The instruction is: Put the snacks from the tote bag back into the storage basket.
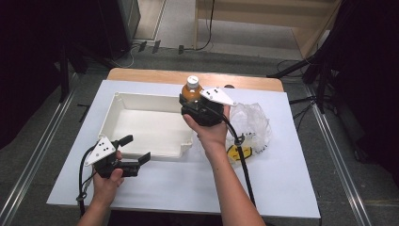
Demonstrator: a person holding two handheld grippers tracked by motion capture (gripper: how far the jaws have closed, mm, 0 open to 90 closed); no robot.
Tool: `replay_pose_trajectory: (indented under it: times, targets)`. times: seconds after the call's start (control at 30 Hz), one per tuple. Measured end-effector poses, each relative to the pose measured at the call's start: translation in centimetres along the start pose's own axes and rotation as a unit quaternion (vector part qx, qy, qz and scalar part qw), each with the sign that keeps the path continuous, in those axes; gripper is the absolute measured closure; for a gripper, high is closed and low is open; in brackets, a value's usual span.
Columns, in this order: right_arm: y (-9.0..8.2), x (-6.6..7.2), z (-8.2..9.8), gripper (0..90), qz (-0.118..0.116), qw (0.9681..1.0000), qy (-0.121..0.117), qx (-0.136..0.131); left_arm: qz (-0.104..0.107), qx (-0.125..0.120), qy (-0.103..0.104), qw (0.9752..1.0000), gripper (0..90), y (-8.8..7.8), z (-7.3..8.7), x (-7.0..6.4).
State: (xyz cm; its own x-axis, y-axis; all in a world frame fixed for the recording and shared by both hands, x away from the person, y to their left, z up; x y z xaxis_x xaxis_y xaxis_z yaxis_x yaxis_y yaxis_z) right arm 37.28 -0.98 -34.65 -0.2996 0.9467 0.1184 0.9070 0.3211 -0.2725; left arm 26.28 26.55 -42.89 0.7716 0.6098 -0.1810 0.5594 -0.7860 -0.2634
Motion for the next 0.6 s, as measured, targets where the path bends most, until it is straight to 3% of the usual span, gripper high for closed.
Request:
replay_pose_trajectory:
  times: [0.6]
  targets:
    - [1.4,1.8,0.7,31.7,-0.014,0.9997,-0.016,0.01,0.004,0.002,-0.001,1.0,7.8,0.2,0.0,-0.1]
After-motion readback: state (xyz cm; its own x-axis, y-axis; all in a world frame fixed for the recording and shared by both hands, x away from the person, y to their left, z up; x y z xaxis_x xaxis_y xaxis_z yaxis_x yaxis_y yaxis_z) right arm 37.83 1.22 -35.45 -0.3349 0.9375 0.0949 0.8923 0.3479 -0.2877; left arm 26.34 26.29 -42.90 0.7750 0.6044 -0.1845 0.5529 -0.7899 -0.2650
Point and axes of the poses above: each handheld gripper's, and its own axes: y roughly forward along the jaws, z roughly out of its underside, x roughly to its left, the point moved 1 cm from there along y, roughly forward along the jaws, and after that the axes turned 12 degrees about z, right-handed, at the moved point
